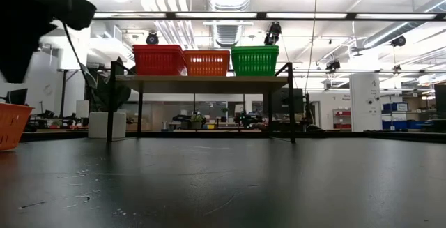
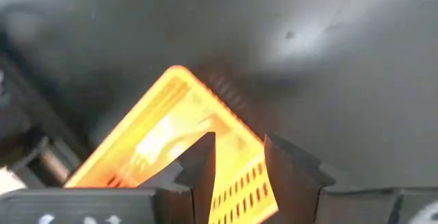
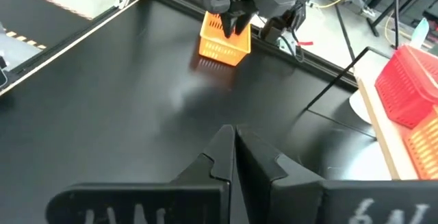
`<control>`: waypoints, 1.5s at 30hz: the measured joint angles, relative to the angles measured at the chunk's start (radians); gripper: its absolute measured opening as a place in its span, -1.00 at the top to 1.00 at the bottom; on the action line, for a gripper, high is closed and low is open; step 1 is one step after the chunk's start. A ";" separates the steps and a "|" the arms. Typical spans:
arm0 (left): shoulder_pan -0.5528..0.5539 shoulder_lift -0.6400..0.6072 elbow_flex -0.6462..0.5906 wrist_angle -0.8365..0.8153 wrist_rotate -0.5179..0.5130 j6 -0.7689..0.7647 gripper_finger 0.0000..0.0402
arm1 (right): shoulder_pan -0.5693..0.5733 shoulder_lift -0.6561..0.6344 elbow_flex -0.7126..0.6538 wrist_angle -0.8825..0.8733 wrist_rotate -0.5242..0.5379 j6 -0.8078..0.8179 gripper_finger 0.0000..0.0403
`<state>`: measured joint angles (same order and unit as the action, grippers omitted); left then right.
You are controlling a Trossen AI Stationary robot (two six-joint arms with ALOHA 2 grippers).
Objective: Stack baskets on shelf by color
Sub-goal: Stack the orange basket on top of the other orange basket on the shelf
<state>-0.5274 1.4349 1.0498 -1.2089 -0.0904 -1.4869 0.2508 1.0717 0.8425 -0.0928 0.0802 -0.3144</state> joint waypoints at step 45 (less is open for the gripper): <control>-0.005 0.074 0.020 0.101 0.078 -0.070 0.99 | 0.000 0.023 -0.002 -0.070 -0.001 -0.017 0.96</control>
<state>-0.5327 1.5089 1.0701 -1.1080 -0.0127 -1.5568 0.2508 1.0943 0.8410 -0.1624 0.0792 -0.3317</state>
